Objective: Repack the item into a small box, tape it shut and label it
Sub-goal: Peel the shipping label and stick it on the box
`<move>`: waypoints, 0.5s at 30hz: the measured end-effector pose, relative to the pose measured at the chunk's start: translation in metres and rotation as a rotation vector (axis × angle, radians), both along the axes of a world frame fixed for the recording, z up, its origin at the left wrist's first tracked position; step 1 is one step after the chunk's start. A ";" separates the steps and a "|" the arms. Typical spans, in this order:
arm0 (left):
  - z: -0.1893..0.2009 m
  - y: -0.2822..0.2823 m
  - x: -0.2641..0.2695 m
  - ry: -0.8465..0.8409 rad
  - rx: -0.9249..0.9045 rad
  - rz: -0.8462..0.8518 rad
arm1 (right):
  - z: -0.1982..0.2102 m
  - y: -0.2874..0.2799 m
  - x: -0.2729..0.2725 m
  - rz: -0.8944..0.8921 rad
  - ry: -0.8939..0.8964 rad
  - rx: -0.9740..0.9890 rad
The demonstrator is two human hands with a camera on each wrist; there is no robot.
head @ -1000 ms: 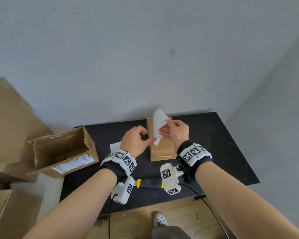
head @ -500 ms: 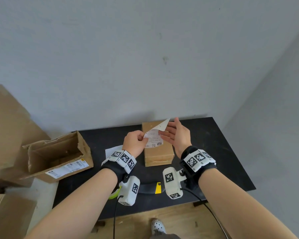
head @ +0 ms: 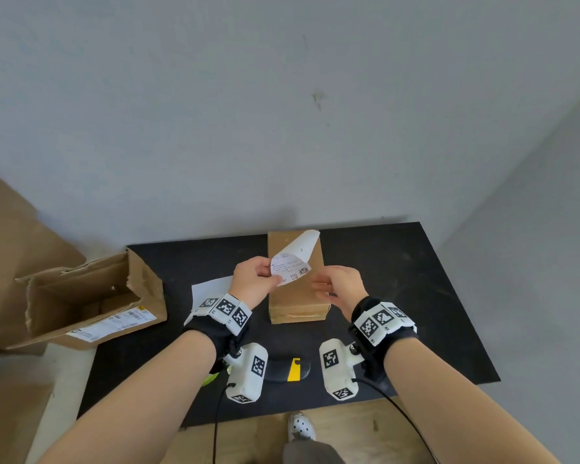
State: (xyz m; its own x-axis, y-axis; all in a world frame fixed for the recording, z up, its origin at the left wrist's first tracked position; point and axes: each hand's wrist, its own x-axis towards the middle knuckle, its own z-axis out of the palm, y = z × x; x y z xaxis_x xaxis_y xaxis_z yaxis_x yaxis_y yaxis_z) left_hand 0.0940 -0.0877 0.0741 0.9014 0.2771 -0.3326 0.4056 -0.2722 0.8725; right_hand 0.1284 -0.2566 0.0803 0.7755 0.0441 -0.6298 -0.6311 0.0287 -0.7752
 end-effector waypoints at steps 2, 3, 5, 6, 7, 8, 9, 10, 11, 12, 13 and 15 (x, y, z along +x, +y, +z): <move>-0.003 0.000 0.003 0.017 -0.004 -0.014 | -0.004 0.000 0.004 0.033 -0.012 -0.012; -0.004 0.000 0.004 0.029 -0.003 -0.023 | -0.006 -0.001 0.007 0.039 -0.017 -0.021; -0.007 0.000 0.007 0.050 0.011 -0.046 | -0.010 -0.001 0.011 0.051 -0.023 -0.044; -0.008 0.001 0.009 0.057 0.022 -0.062 | -0.012 -0.001 0.013 0.071 -0.034 -0.071; -0.010 0.001 0.011 0.061 0.036 -0.079 | -0.014 -0.001 0.015 0.097 -0.051 -0.105; -0.011 0.001 0.012 0.064 0.051 -0.095 | -0.016 -0.001 0.017 0.123 -0.071 -0.138; -0.012 0.001 0.013 0.064 0.065 -0.109 | -0.019 0.000 0.019 0.147 -0.088 -0.176; -0.013 0.001 0.014 0.060 0.086 -0.122 | -0.021 -0.001 0.020 0.171 -0.102 -0.217; -0.015 0.001 0.014 0.050 0.114 -0.136 | -0.023 -0.001 0.020 0.195 -0.113 -0.261; -0.017 0.001 0.014 0.043 0.148 -0.153 | -0.026 -0.001 0.021 0.219 -0.123 -0.300; -0.018 0.000 0.014 0.037 0.179 -0.167 | -0.028 -0.001 0.021 0.242 -0.133 -0.336; -0.021 -0.002 0.014 0.039 0.216 -0.178 | -0.032 -0.001 0.020 0.281 -0.155 -0.401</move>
State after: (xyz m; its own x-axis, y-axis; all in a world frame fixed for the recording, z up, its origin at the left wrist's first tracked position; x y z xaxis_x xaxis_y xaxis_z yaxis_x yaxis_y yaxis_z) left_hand 0.1078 -0.0898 0.0533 0.9298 0.1840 -0.3189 0.3674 -0.5199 0.7712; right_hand 0.1486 -0.2576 0.0486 0.8542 0.0433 -0.5182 -0.4481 -0.4444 -0.7757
